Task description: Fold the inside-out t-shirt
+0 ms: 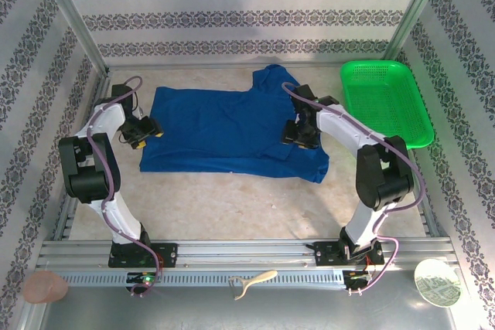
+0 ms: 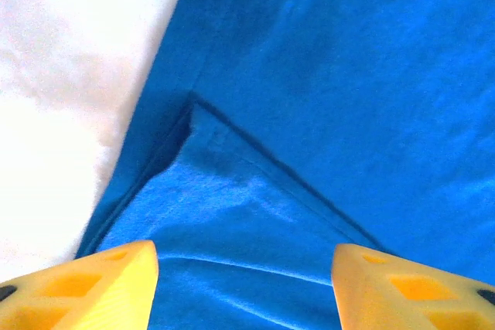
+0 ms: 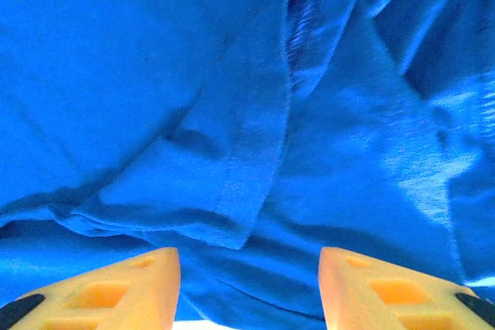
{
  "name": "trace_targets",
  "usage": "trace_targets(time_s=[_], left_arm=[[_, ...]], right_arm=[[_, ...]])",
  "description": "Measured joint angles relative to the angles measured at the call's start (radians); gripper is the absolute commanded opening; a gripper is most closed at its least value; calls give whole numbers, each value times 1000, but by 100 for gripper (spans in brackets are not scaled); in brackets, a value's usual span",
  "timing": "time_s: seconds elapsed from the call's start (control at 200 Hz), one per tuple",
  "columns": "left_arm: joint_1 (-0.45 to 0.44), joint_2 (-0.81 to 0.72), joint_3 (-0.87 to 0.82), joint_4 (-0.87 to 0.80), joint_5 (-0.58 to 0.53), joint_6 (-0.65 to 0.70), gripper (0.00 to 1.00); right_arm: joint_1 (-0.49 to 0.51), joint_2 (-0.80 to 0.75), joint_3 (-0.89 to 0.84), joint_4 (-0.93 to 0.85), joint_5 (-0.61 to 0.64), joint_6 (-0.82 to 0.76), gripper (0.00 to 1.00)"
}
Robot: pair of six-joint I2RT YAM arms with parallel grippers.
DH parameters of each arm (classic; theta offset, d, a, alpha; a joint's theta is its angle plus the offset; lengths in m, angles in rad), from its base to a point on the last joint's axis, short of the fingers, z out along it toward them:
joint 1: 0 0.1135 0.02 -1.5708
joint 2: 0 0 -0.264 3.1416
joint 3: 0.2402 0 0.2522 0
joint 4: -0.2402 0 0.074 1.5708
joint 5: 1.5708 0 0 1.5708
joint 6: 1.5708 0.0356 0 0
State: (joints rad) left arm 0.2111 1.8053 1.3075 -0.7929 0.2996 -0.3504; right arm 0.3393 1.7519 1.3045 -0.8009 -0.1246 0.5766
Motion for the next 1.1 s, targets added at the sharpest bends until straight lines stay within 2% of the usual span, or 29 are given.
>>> trace_targets(time_s=[0.26,0.694,0.754,0.839,0.899,1.099], left_arm=[[0,44,-4,5,-40,0,61],[0,107,63,8,-39,0,61],[0,107,63,8,-39,0,61],[0,107,64,8,-38,0,61],[0,107,66,8,-35,0,61],[0,107,79,8,-26,0,61]], right_arm=[[6,27,-18,54,-39,60,56],[19,119,-31,90,-69,102,55],[24,138,-31,97,-76,106,49],[24,164,-31,101,-87,108,17],[24,174,-30,103,-95,106,1],[23,168,3,102,-118,109,0]])
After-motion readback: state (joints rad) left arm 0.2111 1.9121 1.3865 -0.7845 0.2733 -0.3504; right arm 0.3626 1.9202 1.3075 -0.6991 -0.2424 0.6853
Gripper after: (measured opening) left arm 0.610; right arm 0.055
